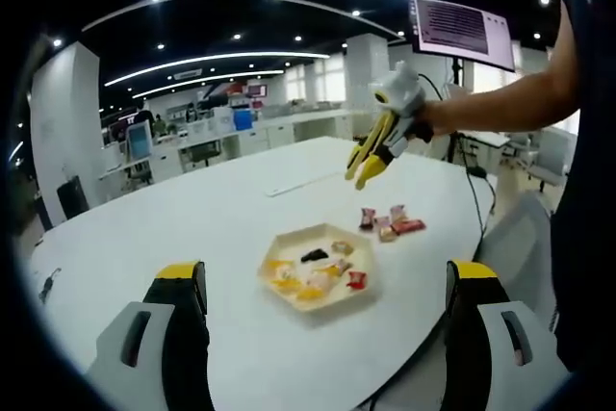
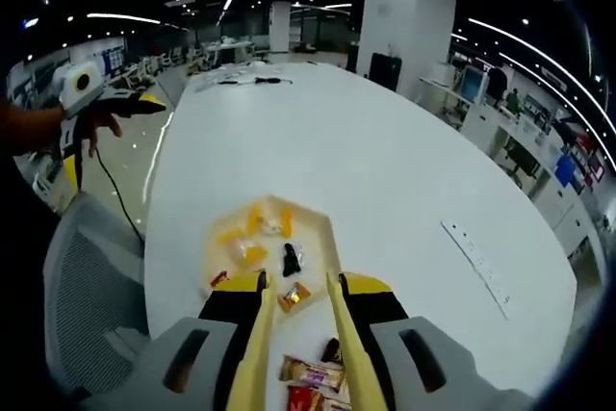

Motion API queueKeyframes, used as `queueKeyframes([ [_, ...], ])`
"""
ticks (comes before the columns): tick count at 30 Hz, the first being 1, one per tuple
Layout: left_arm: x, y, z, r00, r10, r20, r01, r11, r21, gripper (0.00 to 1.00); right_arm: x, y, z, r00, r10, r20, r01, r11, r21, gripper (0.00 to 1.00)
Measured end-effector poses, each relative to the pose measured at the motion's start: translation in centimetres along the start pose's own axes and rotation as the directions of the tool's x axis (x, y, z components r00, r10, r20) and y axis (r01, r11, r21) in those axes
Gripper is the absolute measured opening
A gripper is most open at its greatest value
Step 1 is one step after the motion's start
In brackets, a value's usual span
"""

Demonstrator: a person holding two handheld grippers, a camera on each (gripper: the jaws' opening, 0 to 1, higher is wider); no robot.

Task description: Place the target food into the container with the food tongs after gripping and lifting it, then release it inside without dropping or visibly crushing the food.

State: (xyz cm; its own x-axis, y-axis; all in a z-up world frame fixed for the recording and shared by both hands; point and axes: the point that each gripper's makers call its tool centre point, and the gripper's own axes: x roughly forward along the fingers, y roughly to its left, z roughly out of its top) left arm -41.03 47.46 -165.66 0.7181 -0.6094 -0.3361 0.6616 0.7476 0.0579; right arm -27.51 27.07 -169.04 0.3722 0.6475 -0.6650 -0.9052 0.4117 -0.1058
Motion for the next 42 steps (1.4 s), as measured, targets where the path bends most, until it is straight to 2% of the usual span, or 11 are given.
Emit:
queueKeyframes([
  [12,0.1,0.2,-0.3,1.000,-0.003,-0.010,0.003,1.000,-0.003,0.99,-5.0,-2.1,-5.8,1.000,-0.023,-0.019,0.024,0.999,0.049,0.30],
  [14,0.1,0.3,-0.4,1.000,-0.006,-0.014,0.006,1.000,0.000,0.99,-5.8,-2.6,-6.6,0.999,-0.039,-0.008,0.039,0.998,0.046,0.30],
  [17,0.2,0.4,-0.4,1.000,-0.008,-0.021,0.008,1.000,-0.007,0.99,-6.6,-2.7,-7.4,1.000,-0.026,-0.010,0.026,0.998,0.056,0.30],
  [22,0.3,0.4,-0.4,1.000,-0.010,-0.028,0.010,1.000,-0.001,0.99,-7.8,-3.3,-8.8,0.999,-0.035,-0.030,0.037,0.998,0.041,0.29],
  [32,0.2,0.6,-1.2,0.998,-0.007,-0.064,0.007,1.000,-0.004,0.99,-8.1,-3.6,-10.7,0.998,-0.025,-0.061,0.026,1.000,0.015,0.30],
  [37,-0.4,1.0,-2.1,0.995,-0.007,-0.098,0.008,1.000,0.011,0.99,-7.8,-3.4,-11.6,0.996,0.006,-0.090,-0.008,1.000,-0.018,0.30],
  [42,-1.1,1.7,-1.8,0.995,-0.019,-0.099,0.020,1.000,0.007,0.99,-7.5,-3.6,-12.6,0.993,0.025,-0.116,-0.029,0.999,-0.031,0.30],
])
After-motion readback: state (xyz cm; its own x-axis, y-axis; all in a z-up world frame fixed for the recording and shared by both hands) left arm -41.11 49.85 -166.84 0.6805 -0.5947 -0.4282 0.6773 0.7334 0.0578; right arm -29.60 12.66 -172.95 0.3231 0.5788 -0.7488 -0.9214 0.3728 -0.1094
